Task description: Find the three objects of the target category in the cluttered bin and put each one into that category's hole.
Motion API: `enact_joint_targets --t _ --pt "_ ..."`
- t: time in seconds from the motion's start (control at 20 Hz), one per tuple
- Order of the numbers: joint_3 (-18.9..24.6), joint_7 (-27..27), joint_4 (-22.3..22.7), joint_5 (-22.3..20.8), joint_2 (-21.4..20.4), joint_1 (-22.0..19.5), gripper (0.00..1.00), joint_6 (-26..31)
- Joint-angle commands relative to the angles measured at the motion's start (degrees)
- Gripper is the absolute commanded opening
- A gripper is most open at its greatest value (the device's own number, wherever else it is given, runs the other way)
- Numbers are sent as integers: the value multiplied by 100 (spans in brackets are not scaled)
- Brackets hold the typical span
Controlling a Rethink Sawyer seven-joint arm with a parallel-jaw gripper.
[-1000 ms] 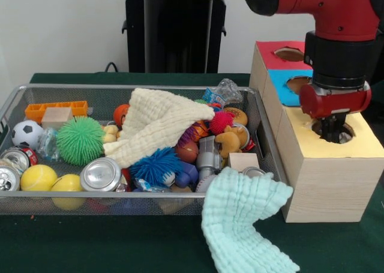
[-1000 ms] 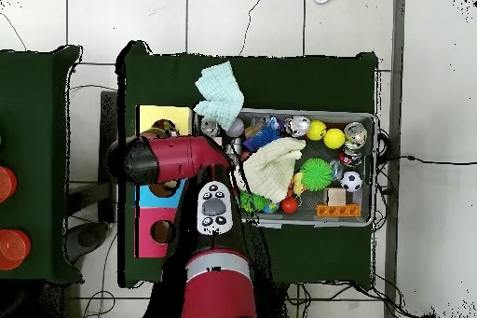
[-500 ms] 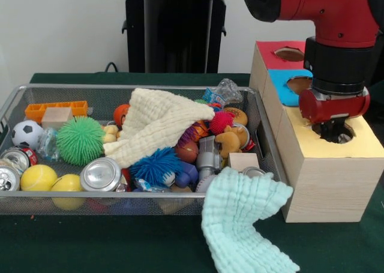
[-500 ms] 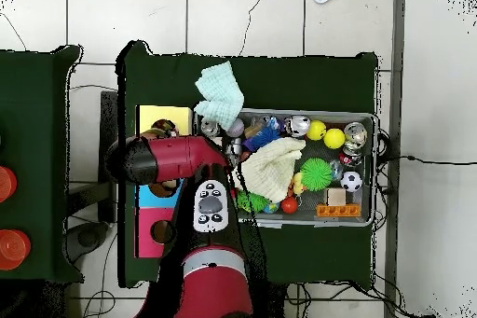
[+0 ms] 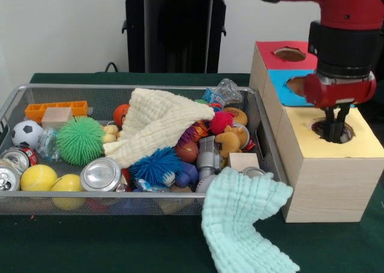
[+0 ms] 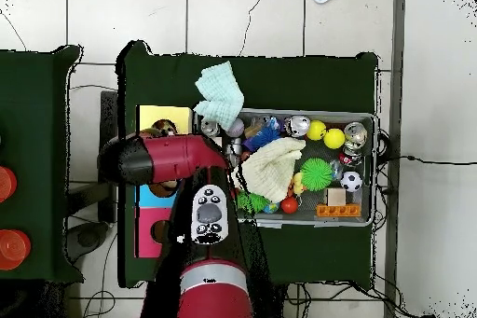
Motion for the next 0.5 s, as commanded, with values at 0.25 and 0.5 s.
enact_joint_targets --t 0.25,0.5 --pt "444 160 499 117 -1116 -297 0 1838" --pt "515 99 414 33 -1127 -366 0 1931"
